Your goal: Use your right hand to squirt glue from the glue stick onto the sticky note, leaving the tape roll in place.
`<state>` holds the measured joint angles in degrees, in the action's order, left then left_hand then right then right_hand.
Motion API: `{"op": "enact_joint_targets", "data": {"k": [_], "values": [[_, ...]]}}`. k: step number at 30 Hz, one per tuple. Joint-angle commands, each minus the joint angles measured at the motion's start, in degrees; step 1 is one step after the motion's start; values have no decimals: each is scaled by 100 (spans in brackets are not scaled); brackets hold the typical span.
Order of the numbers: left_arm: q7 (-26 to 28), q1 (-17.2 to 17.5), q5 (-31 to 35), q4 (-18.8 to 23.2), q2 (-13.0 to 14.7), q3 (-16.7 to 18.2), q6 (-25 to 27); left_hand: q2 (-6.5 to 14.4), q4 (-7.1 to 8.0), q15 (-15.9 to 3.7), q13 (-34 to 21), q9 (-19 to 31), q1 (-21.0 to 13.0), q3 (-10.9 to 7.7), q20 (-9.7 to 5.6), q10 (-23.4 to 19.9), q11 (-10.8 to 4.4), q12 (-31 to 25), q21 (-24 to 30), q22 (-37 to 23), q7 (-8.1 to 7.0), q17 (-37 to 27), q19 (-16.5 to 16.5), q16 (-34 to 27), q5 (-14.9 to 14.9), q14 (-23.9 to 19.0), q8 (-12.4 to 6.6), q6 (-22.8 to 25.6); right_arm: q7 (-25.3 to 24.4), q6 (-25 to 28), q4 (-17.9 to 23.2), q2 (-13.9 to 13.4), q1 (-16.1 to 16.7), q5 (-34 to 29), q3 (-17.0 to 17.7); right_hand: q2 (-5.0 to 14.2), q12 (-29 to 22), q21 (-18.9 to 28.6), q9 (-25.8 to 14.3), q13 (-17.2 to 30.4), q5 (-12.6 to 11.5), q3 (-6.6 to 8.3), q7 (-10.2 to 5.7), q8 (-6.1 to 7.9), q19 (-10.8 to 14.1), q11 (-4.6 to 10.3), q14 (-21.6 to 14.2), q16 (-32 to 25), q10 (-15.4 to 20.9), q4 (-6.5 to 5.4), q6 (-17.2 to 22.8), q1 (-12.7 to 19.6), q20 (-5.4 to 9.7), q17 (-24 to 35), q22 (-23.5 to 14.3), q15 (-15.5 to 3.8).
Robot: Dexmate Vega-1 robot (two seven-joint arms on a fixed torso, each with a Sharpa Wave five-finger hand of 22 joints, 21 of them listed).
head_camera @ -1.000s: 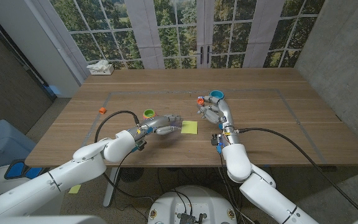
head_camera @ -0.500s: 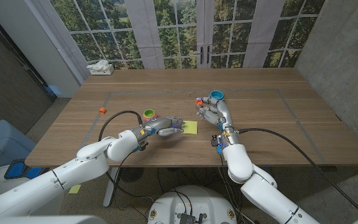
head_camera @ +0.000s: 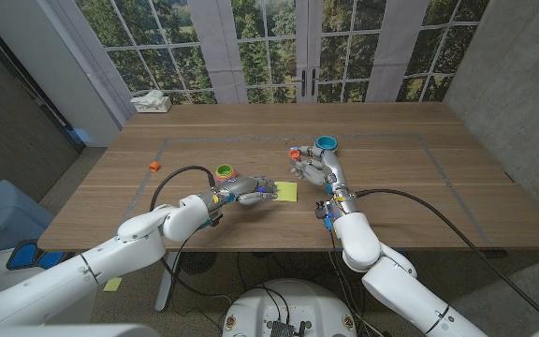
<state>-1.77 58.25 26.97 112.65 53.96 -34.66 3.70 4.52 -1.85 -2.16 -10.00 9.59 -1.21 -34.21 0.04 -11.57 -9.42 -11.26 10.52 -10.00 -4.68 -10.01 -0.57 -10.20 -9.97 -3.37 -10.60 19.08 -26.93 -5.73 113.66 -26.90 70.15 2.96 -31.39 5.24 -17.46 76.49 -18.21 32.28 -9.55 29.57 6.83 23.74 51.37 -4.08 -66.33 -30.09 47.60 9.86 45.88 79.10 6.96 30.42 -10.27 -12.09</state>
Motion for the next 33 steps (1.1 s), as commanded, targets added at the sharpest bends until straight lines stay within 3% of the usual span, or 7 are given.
{"op": "enact_joint_targets", "data": {"k": [1,8,19,33], "values": [[2,-130,293,-97,-47,-150,-31,74,98,-282,-15,20,121,28,-3,63,-14,16,0,-16,-38,-15,49,-6,-46,69,-10,21,402,306,75,-91,-138,566,15,83,-20,-10,-19,35,-36,49,-460,15,53,470,-5,13,948,-18,1145,30,601,13,-7,-26],[-73,-208,421,-138,-61,-206,-52,58,157,-273,-15,20,149,61,2,136,-37,44,2,-14,-86,-12,87,7,-57,123,11,-8,566,480,-46,-64,-281,1028,31,85,-8,-18,-20,39,-38,49,-449,14,58,463,-12,16,956,-20,1148,28,602,17,-7,-20],[-380,-349,611,-90,-96,-315,94,14,253,-275,-14,20,169,125,4,-1,-31,-8,14,-12,-34,-6,131,-13,-73,105,-33,163,632,735,-188,-90,-456,1485,16,86,16,-30,-34,54,-40,54,-448,13,66,458,-12,26,956,-20,1142,30,602,29,-7,-17],[-434,-376,773,-24,-109,-344,125,-35,358,-274,-12,19,180,200,3,-139,-49,-39,11,-11,3,-3,213,-20,-87,94,-57,333,1007,465,-742,-36,-676,2102,-16,76,41,-49,-41,72,-38,46,-455,12,69,469,-15,41,968,-22,1148,22,603,34,-8,-17]]}}
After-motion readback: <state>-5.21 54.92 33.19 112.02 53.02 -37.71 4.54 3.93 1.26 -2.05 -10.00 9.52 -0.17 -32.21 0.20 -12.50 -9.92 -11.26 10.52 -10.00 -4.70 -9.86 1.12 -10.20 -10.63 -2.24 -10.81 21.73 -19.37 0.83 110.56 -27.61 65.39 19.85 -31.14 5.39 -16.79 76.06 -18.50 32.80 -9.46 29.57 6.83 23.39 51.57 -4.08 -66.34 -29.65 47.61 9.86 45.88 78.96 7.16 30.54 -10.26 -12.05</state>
